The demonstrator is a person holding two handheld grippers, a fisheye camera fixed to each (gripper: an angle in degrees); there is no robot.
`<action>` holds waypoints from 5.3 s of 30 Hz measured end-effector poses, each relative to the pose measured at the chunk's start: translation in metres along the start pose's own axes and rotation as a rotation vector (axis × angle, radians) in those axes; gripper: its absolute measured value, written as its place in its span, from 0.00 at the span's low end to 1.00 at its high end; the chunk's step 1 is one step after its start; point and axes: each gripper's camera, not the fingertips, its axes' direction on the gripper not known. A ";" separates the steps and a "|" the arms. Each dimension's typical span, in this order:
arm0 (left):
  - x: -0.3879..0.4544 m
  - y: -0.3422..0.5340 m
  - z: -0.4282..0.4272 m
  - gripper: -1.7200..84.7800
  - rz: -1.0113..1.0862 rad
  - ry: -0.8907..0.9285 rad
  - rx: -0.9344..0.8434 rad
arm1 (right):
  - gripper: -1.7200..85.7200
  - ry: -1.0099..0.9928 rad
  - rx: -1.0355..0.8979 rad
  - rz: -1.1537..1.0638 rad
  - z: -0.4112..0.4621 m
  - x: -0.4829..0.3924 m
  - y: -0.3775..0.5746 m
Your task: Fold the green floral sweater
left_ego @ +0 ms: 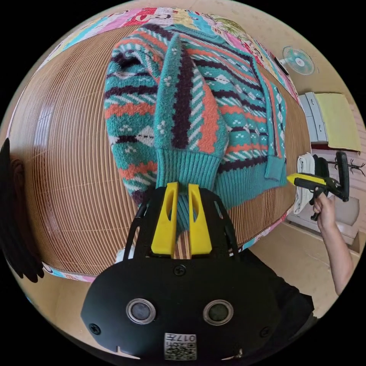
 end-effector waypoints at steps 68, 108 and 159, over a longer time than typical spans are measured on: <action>0.063 0.111 -0.153 0.11 -0.059 0.952 0.367 | 0.04 -1.401 1.021 0.278 -0.226 0.518 0.485; -0.055 0.154 -0.021 0.10 -0.310 -0.150 0.030 | 0.02 -1.408 0.208 0.602 -0.088 0.281 0.455; -0.178 0.415 -0.044 0.17 -0.330 0.209 -0.280 | 0.16 -0.507 -0.253 0.496 -0.031 0.145 0.403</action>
